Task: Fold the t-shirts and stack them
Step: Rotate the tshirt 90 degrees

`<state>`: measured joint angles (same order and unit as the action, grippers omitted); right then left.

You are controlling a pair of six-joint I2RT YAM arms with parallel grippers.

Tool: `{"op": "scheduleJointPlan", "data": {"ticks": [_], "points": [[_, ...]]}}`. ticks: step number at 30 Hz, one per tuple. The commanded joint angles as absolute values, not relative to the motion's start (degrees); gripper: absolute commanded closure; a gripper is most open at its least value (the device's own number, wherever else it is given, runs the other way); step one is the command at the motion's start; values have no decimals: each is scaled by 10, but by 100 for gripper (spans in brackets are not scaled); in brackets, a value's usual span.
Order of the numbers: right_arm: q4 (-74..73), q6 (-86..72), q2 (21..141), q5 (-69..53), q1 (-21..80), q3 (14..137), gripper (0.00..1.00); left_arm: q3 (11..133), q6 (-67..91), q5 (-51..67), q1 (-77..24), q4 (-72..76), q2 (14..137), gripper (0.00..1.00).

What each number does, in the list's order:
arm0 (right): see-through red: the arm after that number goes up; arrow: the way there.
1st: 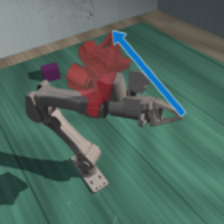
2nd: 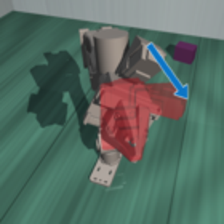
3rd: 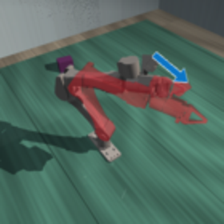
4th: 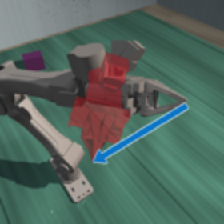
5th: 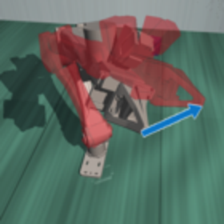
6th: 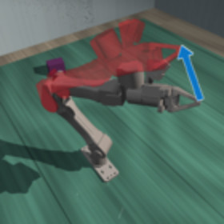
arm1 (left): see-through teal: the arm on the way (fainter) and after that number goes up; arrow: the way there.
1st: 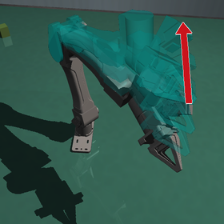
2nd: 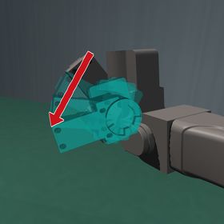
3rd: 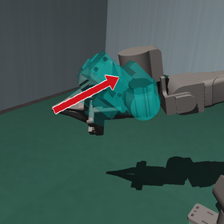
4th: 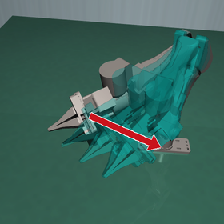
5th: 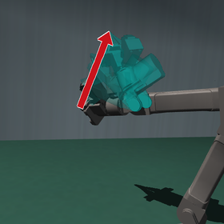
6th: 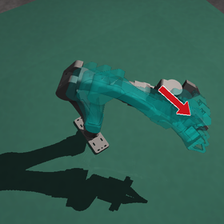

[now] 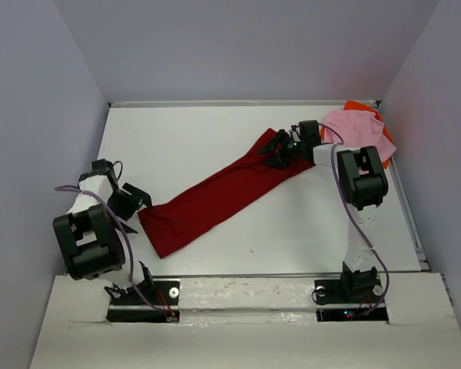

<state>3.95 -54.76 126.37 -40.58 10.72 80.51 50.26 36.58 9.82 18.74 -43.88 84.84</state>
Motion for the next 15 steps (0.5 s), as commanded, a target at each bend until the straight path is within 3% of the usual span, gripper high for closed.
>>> {"op": "scheduleJointPlan", "data": {"ticks": [1, 7, 15], "points": [[36, -523, 1255, -385, 98, 791, 35, 551, 359, 105, 188, -472, 803, 1], [27, -519, 1250, -381, 98, 783, 35, 616, 339, 162, 160, -485, 795, 1], [-64, -442, 1210, -348, 92, 833, 35, 609, 274, 203, 101, -435, 799, 1]]}}
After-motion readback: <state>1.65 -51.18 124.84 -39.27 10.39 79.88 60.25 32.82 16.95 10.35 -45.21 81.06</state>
